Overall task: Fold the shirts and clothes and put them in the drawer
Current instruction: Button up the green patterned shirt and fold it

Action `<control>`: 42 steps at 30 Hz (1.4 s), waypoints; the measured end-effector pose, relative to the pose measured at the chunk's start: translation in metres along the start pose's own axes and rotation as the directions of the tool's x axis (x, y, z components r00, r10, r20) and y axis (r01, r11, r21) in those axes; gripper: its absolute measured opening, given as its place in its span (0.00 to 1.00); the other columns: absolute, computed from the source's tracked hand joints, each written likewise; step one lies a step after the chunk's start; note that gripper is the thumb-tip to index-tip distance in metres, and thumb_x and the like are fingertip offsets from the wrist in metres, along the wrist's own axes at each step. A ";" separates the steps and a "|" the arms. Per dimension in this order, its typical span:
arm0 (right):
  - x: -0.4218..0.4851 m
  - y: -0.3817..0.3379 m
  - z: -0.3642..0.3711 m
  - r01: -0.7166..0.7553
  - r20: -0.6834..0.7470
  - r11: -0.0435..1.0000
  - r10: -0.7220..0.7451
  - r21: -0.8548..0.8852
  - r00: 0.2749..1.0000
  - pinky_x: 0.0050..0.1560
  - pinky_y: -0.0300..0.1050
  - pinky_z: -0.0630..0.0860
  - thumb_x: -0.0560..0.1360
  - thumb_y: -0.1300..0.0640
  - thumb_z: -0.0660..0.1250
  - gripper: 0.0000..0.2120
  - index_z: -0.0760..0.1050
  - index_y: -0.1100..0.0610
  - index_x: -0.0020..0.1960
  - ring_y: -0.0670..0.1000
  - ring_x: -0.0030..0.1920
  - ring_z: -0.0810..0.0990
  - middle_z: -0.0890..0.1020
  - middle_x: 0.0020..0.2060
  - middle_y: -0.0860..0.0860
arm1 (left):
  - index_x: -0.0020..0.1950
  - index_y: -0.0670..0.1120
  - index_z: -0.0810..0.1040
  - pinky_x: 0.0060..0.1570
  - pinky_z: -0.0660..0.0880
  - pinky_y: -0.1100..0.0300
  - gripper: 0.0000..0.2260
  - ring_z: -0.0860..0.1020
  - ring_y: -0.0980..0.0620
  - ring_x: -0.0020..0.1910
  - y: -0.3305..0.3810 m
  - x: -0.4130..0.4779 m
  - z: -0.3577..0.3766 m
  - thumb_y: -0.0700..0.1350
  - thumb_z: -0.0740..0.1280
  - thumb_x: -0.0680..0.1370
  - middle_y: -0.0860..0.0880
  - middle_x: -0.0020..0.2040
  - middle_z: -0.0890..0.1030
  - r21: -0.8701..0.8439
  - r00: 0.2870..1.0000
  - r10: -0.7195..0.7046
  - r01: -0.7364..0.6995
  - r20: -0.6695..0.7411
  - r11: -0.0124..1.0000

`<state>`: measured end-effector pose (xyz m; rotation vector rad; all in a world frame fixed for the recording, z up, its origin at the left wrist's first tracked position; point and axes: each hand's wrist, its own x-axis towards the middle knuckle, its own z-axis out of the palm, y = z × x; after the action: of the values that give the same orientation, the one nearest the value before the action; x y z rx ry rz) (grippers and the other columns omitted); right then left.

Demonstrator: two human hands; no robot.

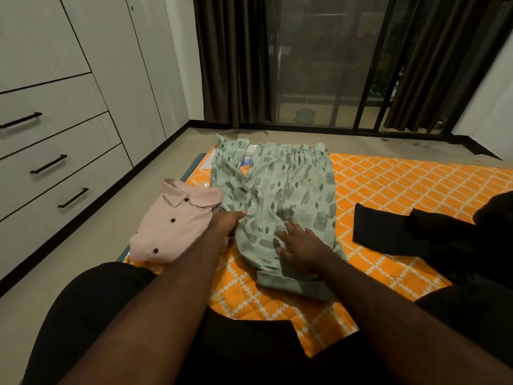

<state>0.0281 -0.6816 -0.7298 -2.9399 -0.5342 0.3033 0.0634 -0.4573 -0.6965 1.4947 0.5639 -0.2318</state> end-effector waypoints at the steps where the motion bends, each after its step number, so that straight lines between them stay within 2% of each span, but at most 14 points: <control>1: 0.002 0.001 -0.003 0.006 -0.027 1.000 -0.006 -0.001 1.000 0.80 0.58 0.47 0.84 0.40 0.54 0.30 0.54 0.48 0.83 0.55 0.83 0.45 0.48 0.83 0.55 | 0.62 0.46 0.74 0.46 0.81 0.49 0.17 0.81 0.43 0.48 0.004 0.001 0.001 0.43 0.75 0.76 0.44 0.51 0.83 0.019 1.000 -0.006 0.006 0.002 1.000; 4: 0.012 0.001 -0.014 0.021 -0.114 1.000 -0.022 -0.004 0.993 0.80 0.57 0.49 0.85 0.41 0.54 0.30 0.54 0.49 0.83 0.54 0.83 0.44 0.48 0.83 0.54 | 0.63 0.42 0.74 0.36 0.77 0.54 0.15 0.80 0.42 0.42 0.006 0.008 0.003 0.36 0.69 0.77 0.41 0.48 0.81 0.050 1.000 -0.014 0.013 0.011 0.999; 10: 0.052 0.010 -0.023 0.002 -0.248 0.999 0.010 0.048 0.969 0.80 0.59 0.49 0.84 0.42 0.56 0.30 0.53 0.49 0.83 0.56 0.83 0.44 0.49 0.83 0.54 | 0.62 0.42 0.81 0.52 0.82 0.46 0.13 0.85 0.40 0.49 0.001 0.022 0.011 0.40 0.64 0.79 0.42 0.51 0.87 -0.177 0.991 -0.016 0.040 0.134 0.983; 13: 0.066 0.018 -0.017 -0.021 -0.228 1.000 0.025 0.021 0.973 0.79 0.61 0.49 0.84 0.46 0.58 0.29 0.53 0.47 0.83 0.57 0.83 0.43 0.47 0.83 0.54 | 0.67 0.42 0.79 0.64 0.76 0.38 0.16 0.82 0.36 0.59 -0.002 0.035 0.012 0.41 0.64 0.80 0.40 0.59 0.84 -0.388 0.982 0.037 0.039 0.186 0.921; 16: 0.070 0.020 -0.005 -0.047 -0.204 0.998 0.052 0.028 0.978 0.79 0.63 0.47 0.84 0.49 0.59 0.29 0.54 0.45 0.82 0.57 0.83 0.41 0.46 0.83 0.54 | 0.70 0.41 0.77 0.68 0.71 0.35 0.22 0.78 0.34 0.65 -0.006 0.045 0.012 0.38 0.65 0.75 0.38 0.65 0.81 -0.532 0.979 0.064 0.050 0.194 0.845; 19: 0.071 0.021 0.000 -0.070 -0.194 0.996 0.079 0.053 0.978 0.80 0.62 0.47 0.85 0.51 0.53 0.25 0.56 0.46 0.82 0.58 0.83 0.43 0.47 0.83 0.54 | 0.70 0.38 0.75 0.70 0.70 0.36 0.26 0.76 0.33 0.67 -0.012 0.052 0.012 0.35 0.62 0.71 0.36 0.66 0.79 -0.553 0.974 0.054 0.079 0.219 0.829; 22: 0.075 0.026 0.001 -0.084 -0.208 0.996 0.085 0.015 0.974 0.80 0.61 0.50 0.86 0.51 0.54 0.24 0.59 0.48 0.81 0.60 0.83 0.47 0.50 0.83 0.54 | 0.62 0.34 0.76 0.72 0.68 0.38 0.19 0.76 0.33 0.63 -0.015 0.054 0.016 0.34 0.59 0.72 0.35 0.65 0.78 -0.543 0.972 0.052 0.083 0.227 0.836; 24: 0.075 0.032 0.001 -0.116 -0.239 0.993 0.112 0.000 0.965 0.79 0.59 0.53 0.86 0.49 0.53 0.23 0.61 0.48 0.80 0.61 0.82 0.50 0.52 0.83 0.55 | 0.56 0.36 0.76 0.73 0.66 0.38 0.18 0.75 0.34 0.61 -0.016 0.055 0.015 0.35 0.63 0.67 0.35 0.63 0.76 -0.554 0.973 0.064 0.072 0.221 0.830; 26: 0.072 0.037 0.001 -0.142 -0.248 0.990 0.141 0.016 0.959 0.79 0.57 0.52 0.86 0.48 0.53 0.23 0.61 0.48 0.80 0.61 0.82 0.50 0.52 0.83 0.55 | 0.59 0.35 0.76 0.73 0.65 0.37 0.25 0.74 0.34 0.63 -0.017 0.059 0.011 0.35 0.67 0.62 0.35 0.65 0.74 -0.561 0.971 0.069 0.074 0.229 0.824; 29: 0.068 0.038 -0.001 -0.116 -0.223 0.985 0.142 0.128 0.964 0.80 0.56 0.48 0.86 0.50 0.54 0.25 0.55 0.45 0.82 0.59 0.82 0.47 0.51 0.83 0.54 | 0.70 0.33 0.73 0.69 0.71 0.37 0.37 0.75 0.32 0.67 -0.012 0.049 0.013 0.35 0.70 0.59 0.34 0.69 0.76 -0.520 0.952 0.099 0.070 0.289 0.851; 34: 0.065 0.031 -0.001 -0.090 -0.162 0.984 0.115 0.152 0.980 0.80 0.60 0.47 0.83 0.44 0.56 0.33 0.47 0.42 0.83 0.57 0.83 0.43 0.47 0.83 0.53 | 0.67 0.37 0.76 0.49 0.81 0.45 0.24 0.82 0.33 0.54 0.001 0.018 0.046 0.31 0.61 0.70 0.32 0.61 0.80 -0.370 0.928 0.170 -0.038 0.330 0.928; 37: 0.061 0.032 0.000 -0.080 -0.146 0.993 0.091 0.081 0.985 0.80 0.61 0.47 0.83 0.40 0.54 0.33 0.48 0.45 0.83 0.58 0.83 0.42 0.46 0.83 0.54 | 0.70 0.34 0.74 0.48 0.79 0.50 0.27 0.82 0.35 0.50 -0.003 0.002 0.076 0.34 0.64 0.70 0.33 0.56 0.82 -0.193 0.905 0.149 -0.076 0.398 0.978; 40: 0.057 0.035 0.004 -0.044 -0.112 0.998 0.049 0.049 0.993 0.81 0.61 0.47 0.75 0.34 0.60 0.44 0.49 0.49 0.84 0.58 0.83 0.45 0.49 0.83 0.55 | 0.77 0.50 0.70 0.52 0.76 0.53 0.37 0.80 0.47 0.52 -0.014 -0.012 0.099 0.37 0.65 0.66 0.46 0.59 0.82 -0.040 0.847 0.183 -0.188 0.499 0.981; 42: 0.054 0.042 0.009 -0.053 -0.129 0.993 0.066 0.108 0.989 0.81 0.57 0.47 0.75 0.37 0.63 0.42 0.54 0.53 0.83 0.57 0.82 0.50 0.56 0.82 0.55 | 0.80 0.53 0.64 0.58 0.74 0.62 0.37 0.77 0.57 0.58 -0.018 -0.017 0.108 0.38 0.64 0.70 0.52 0.66 0.76 0.049 0.780 0.208 -0.292 0.590 0.955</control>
<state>0.0896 -0.6999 -0.7546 -2.8527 -0.4004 0.1359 0.0632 -0.5673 -0.7060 1.5152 -0.1539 -0.5051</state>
